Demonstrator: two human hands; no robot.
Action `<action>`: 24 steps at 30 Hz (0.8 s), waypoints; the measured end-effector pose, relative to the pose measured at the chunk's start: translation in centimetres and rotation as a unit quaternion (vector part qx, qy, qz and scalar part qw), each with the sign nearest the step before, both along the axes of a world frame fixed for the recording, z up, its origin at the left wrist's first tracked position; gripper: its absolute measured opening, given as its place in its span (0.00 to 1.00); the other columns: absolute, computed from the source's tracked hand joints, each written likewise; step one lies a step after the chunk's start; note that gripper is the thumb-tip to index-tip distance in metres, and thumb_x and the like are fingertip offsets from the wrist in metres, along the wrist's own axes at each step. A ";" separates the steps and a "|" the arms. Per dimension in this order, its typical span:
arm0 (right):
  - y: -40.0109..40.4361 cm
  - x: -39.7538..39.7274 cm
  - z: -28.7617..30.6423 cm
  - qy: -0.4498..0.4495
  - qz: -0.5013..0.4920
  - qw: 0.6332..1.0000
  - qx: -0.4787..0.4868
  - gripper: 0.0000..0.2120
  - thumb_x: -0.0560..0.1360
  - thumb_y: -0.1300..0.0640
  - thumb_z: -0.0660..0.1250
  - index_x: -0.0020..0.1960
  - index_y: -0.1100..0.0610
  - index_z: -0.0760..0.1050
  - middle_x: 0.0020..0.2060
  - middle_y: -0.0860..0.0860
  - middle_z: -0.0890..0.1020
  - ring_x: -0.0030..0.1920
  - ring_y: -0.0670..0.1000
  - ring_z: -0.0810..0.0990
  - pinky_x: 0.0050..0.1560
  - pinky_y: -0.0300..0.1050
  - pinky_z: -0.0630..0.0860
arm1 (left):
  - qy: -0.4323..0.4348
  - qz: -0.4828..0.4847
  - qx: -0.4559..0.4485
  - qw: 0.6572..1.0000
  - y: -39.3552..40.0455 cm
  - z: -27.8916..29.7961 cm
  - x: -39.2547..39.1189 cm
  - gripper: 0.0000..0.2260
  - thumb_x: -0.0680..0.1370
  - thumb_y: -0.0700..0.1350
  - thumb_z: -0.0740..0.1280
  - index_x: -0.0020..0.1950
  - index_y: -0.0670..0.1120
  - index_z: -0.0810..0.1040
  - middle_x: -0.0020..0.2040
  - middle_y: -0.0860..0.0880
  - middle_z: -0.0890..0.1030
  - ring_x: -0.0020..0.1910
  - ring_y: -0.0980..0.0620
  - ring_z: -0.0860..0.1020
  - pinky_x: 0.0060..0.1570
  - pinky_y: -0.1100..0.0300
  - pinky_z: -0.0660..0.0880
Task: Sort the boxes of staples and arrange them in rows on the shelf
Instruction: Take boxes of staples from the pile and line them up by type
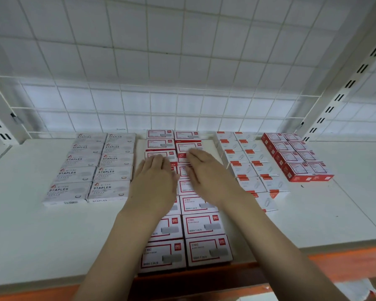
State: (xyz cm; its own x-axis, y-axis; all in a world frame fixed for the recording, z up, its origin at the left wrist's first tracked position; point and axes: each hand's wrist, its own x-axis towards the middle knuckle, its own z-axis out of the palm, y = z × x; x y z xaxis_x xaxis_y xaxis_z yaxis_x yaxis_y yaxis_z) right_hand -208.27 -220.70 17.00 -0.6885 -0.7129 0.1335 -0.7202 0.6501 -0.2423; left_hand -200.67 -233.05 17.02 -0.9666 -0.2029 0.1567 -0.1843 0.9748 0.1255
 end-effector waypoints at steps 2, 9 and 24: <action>-0.3 -0.2 0.1 0.013 0.003 1.000 -0.001 0.20 0.80 0.56 0.55 0.70 0.65 0.64 0.68 0.58 0.68 0.70 0.57 0.64 0.72 0.45 0.55 | -0.011 0.001 0.017 1.000 0.0 0.0 0.0 0.23 0.82 0.52 0.48 0.75 0.43 0.55 0.74 0.46 0.58 0.74 0.49 0.54 0.72 0.56 0.46; -0.9 -0.1 -0.2 0.038 -0.010 0.999 0.015 0.21 0.81 0.55 0.54 0.71 0.62 0.62 0.69 0.56 0.66 0.70 0.54 0.62 0.71 0.42 0.55 | -0.051 -0.008 0.037 0.998 -0.4 0.1 0.1 0.24 0.82 0.51 0.47 0.76 0.43 0.49 0.77 0.46 0.51 0.75 0.49 0.47 0.72 0.55 0.42; 7.6 3.3 3.1 0.041 -0.079 0.994 -0.066 0.19 0.78 0.55 0.56 0.67 0.60 0.70 0.62 0.56 0.74 0.63 0.57 0.70 0.67 0.49 0.63 | 0.013 -0.060 0.030 0.998 5.5 3.2 0.7 0.21 0.82 0.46 0.53 0.75 0.47 0.57 0.73 0.47 0.61 0.73 0.48 0.57 0.72 0.53 0.52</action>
